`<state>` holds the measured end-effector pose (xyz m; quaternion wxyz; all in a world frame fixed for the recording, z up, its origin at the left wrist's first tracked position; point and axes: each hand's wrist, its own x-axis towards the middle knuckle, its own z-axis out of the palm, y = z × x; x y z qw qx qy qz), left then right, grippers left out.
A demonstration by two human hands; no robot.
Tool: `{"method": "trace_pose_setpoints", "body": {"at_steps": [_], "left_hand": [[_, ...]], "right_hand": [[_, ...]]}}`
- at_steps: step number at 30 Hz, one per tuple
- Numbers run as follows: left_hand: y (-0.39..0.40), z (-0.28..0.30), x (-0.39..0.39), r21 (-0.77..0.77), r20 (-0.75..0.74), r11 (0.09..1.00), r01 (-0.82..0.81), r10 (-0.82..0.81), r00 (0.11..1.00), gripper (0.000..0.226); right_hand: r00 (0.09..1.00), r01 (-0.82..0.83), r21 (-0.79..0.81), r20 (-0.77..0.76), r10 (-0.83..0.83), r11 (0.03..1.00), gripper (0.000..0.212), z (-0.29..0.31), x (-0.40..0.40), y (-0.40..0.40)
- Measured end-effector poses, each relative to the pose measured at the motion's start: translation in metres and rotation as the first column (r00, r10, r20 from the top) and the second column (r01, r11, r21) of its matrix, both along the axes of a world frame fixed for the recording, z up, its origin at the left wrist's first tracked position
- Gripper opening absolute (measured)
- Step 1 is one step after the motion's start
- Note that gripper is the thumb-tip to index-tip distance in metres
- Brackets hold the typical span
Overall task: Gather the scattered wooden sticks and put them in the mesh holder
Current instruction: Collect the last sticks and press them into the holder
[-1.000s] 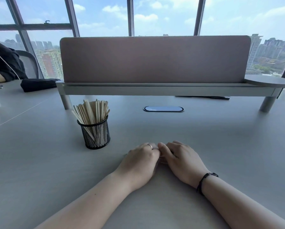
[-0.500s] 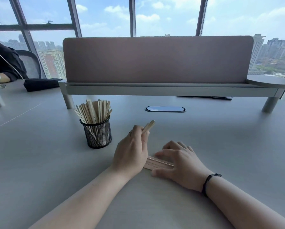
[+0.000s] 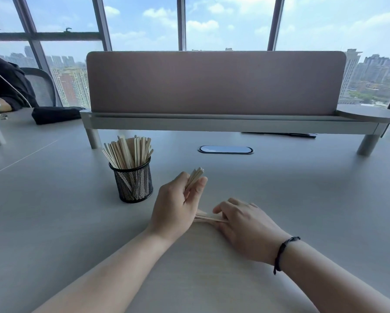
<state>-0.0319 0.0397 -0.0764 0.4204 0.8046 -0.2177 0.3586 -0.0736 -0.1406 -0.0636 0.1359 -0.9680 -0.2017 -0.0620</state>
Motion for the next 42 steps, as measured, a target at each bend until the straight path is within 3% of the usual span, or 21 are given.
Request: {"method": "trace_pose_setpoints", "body": {"at_steps": [6,10,27,31,35,39,42], "left_hand": [[-0.002,-0.003,-0.003,0.072,-0.019,0.997,0.018,-0.017,1.000,0.045],[-0.002,-0.003,-0.005,0.083,-0.029,0.996,0.023,-0.021,0.999,0.047],[0.002,0.000,-0.003,-0.027,-0.039,0.999,0.027,-0.028,0.999,0.044],[0.001,-0.001,-0.004,0.047,0.015,0.997,0.066,-0.067,0.998,0.022],[-0.002,-0.005,-0.008,0.251,-0.077,0.967,0.041,-0.023,0.997,0.050],[-0.004,-0.003,-0.008,0.655,-0.346,0.717,0.240,0.002,0.938,0.061],[-0.004,0.003,-0.010,0.608,-0.402,0.725,0.323,-0.070,0.913,0.033]], "right_hand": [[0.983,-0.056,-0.251,0.155,0.097,0.966,0.021,-0.003,-0.006,0.008],[0.973,-0.045,-0.308,0.200,0.111,0.950,0.024,-0.002,-0.007,0.014],[0.987,0.026,0.035,0.159,-0.031,0.999,0.008,-0.013,0.002,-0.001],[0.976,0.069,0.122,0.197,-0.092,0.990,0.017,-0.013,0.006,-0.005],[0.956,0.179,0.198,0.195,-0.217,0.964,0.012,-0.013,0.013,-0.015],[0.939,0.267,0.288,0.136,-0.315,0.920,0.025,-0.013,0.016,-0.020],[0.936,0.280,0.337,0.112,-0.334,0.899,0.034,-0.013,0.015,-0.018]]}}
